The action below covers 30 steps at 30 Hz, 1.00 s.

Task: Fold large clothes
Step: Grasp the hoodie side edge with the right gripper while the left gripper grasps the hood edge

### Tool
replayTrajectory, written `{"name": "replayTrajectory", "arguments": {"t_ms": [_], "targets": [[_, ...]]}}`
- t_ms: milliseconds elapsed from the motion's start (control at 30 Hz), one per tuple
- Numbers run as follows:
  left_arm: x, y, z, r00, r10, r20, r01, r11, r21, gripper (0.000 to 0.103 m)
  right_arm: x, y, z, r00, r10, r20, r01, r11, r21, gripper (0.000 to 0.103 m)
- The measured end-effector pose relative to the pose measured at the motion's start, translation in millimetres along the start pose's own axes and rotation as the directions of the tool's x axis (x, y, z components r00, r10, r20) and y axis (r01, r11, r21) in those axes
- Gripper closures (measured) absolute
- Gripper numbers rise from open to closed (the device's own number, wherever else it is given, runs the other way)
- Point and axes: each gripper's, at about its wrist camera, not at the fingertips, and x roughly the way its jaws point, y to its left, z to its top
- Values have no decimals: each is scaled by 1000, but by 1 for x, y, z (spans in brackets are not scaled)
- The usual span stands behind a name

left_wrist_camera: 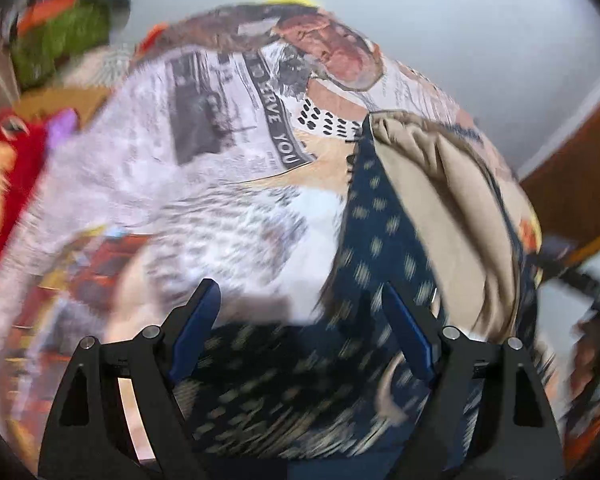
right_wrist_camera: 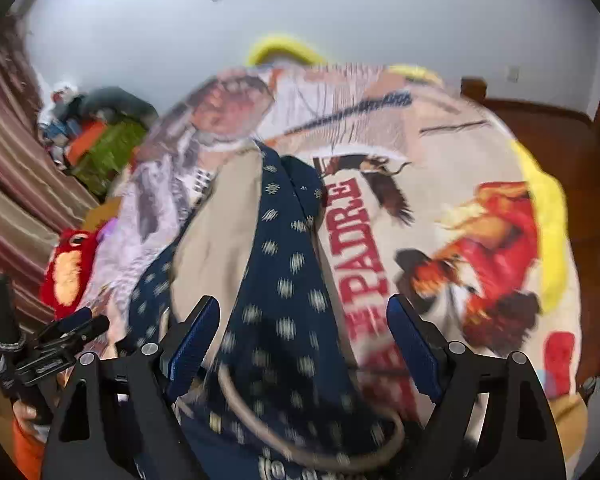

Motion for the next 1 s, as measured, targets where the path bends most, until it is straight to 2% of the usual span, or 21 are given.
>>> {"name": "replayTrajectory", "arguments": {"t_ms": [133, 233, 300, 333, 367, 400, 433, 467, 500, 567, 633, 700, 767, 867, 1000], "targets": [[39, -8, 18, 997, -69, -47, 65, 996, -66, 20, 53, -1, 21, 998, 21, -64, -17, 998, 53, 19], [53, -20, 26, 998, -68, -16, 67, 995, -67, 20, 76, -6, 26, 998, 27, -53, -22, 995, 96, 19], [59, -29, 28, 996, -90, -9, 89, 995, -48, 20, 77, -5, 27, 999, 49, 6, -49, 993, 111, 24], [61, -35, 28, 995, -98, -15, 97, 994, -42, 22, 76, -5, 26, 997, 77, 19, -79, 990, 118, 38], [62, -40, 27, 994, -108, -15, 108, 994, -31, 31, 76, -3, 25, 994, 104, 32, -107, 987, 123, 49], [61, -48, 24, 994, -110, -8, 110, 994, -8, 37, 76, -1, 24, 991, 124, 42, -129, 984, 124, 55], [59, -56, 22, 995, -100, -3, 100, 995, 17, 53, 75, 3, 23, 989, 141, 47, -146, 983, 115, 63], [55, -63, 19, 995, -95, 2, 95, 994, 48, 77, 74, 6, 22, 988, 145, 46, -149, 983, 105, 69], [50, -70, 17, 996, -91, 3, 90, 992, 90, 86, 71, 11, 19, 988, 143, 52, -147, 986, 82, 72], [37, -77, 14, 995, -95, 4, 94, 987, 129, 88, 64, 15, 15, 986, 156, 57, -159, 985, 59, 81], [16, -77, 10, 991, -130, 5, 129, 984, 122, 88, 48, 19, 10, 981, 185, 67, -188, 981, 49, 86], [-8, -74, 1, 983, -183, -1, 182, 976, 121, 88, 30, 25, 4, 976, 202, 79, -206, 978, 33, 87], [-35, -72, -16, 975, -220, -18, 220, 963, 159, 88, 10, 34, -6, 972, 224, 79, -224, 975, 0, 87], [-64, -71, -46, 974, -219, -55, 225, 951, 212, 88, -30, 53, -34, 968, 243, 64, -237, 967, -90, 87], [-89, -63, -93, 969, -211, -129, 237, 942, 237, 88, -62, 59, -81, 969, 248, 9, -244, 960, -134, 87]]}}
